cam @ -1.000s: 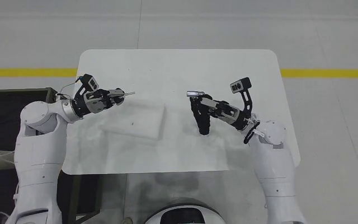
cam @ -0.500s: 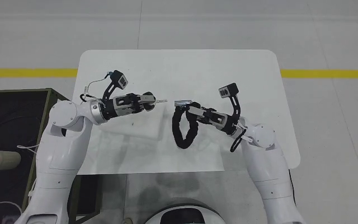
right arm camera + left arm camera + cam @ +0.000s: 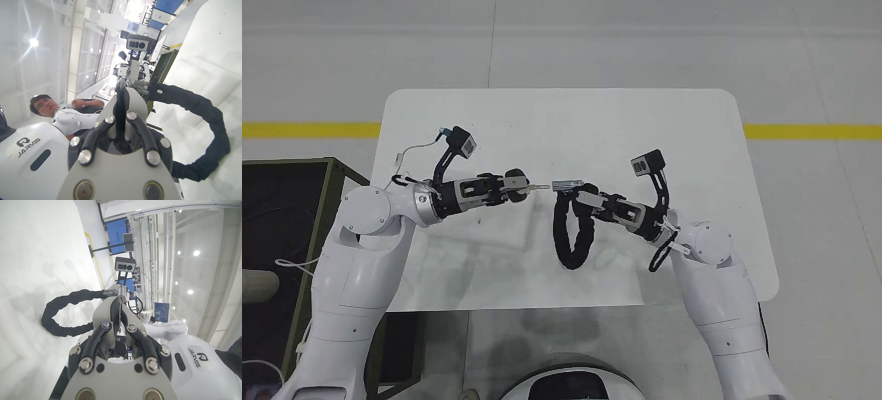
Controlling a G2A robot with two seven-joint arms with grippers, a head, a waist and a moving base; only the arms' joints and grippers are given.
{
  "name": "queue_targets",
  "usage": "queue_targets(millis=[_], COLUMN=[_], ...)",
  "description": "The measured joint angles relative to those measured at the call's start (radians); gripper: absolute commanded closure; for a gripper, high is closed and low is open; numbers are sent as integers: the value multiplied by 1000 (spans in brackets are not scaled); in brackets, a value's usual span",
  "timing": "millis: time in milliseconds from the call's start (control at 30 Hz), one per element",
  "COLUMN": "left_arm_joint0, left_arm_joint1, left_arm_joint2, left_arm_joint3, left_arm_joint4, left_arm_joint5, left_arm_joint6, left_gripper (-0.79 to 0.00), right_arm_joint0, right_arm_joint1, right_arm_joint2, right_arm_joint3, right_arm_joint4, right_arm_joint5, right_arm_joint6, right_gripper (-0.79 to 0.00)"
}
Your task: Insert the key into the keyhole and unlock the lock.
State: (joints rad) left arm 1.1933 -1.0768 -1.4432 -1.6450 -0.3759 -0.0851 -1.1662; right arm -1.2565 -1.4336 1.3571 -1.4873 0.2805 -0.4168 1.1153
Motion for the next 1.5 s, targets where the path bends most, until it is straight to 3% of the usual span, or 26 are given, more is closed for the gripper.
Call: queue_targets(millis=[667,1500], left_arm_joint0=[3,-11], left_arm_joint1=[-1,-4], left_arm_joint2=[1,13], left_arm_joint3=[1,11], left_arm_joint4=[-9,-18], left_arm_joint5=[35,-2], left_arm_joint6=[-16,-61], left_gripper=[0,0], right_arm_joint0=[-1,31], right_arm_joint1=[21,30], right_arm_joint2=[-39,-85], right_arm_joint3=[-13,20], right_arm_joint4=[7,55], right_arm_joint5=[-10,18], right_arm_joint6=[-25,-43], right_gripper=[0,0])
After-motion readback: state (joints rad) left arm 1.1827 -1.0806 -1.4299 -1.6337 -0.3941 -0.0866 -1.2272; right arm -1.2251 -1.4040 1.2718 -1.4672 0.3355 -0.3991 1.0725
